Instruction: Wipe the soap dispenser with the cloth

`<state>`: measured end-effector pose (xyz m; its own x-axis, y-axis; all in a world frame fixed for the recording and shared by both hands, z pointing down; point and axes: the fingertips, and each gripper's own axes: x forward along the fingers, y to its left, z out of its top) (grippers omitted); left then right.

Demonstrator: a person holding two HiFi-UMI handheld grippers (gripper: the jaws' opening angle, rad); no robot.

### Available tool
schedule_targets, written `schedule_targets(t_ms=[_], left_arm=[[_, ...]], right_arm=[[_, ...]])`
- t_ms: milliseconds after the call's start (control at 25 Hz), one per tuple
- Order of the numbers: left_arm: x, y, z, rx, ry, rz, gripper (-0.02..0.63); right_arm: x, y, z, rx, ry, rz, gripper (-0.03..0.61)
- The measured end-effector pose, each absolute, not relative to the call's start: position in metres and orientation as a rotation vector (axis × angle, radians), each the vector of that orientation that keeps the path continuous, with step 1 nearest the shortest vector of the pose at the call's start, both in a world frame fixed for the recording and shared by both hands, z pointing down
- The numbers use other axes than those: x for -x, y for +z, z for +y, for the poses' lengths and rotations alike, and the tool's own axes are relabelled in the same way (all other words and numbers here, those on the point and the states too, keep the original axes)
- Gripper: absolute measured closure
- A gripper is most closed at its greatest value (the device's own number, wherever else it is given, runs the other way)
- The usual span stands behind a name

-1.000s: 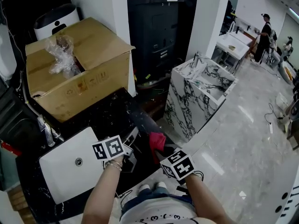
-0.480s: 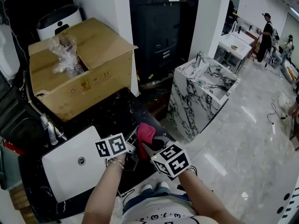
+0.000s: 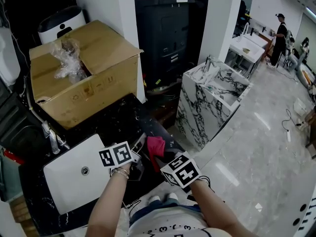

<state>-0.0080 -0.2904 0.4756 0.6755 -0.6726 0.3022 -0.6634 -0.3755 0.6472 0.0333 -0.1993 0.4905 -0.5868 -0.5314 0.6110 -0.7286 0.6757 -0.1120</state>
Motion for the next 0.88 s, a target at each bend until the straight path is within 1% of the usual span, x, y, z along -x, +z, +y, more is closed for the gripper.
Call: schedule_targets(t_ms=[240, 600, 720, 880], left_arm=[[0.003, 0.472, -0.285, -2.16, 0.02, -1.026, 0.512], [0.015, 0.462, -0.263, -2.353, -0.053, -0.849, 0.518], [0.024, 0.457, -0.25, -2.422, -0.103, -0.792, 0.52], [0.038, 0.455, -0.237, -2.491, -0.149, -0.754, 0.518]], right_arm=[[-0.069, 0.512, -0.19, -0.995, 0.568, -2.192, 0.525], [-0.116, 0.477, -0.211, -1.244, 0.61, -2.266, 0.525], [-0.107, 0.469, -0.209, -1.189, 0.622, -2.352, 0.525], [-0.075, 0.464, -0.202, -1.042, 0.591, -2.456, 0.525]])
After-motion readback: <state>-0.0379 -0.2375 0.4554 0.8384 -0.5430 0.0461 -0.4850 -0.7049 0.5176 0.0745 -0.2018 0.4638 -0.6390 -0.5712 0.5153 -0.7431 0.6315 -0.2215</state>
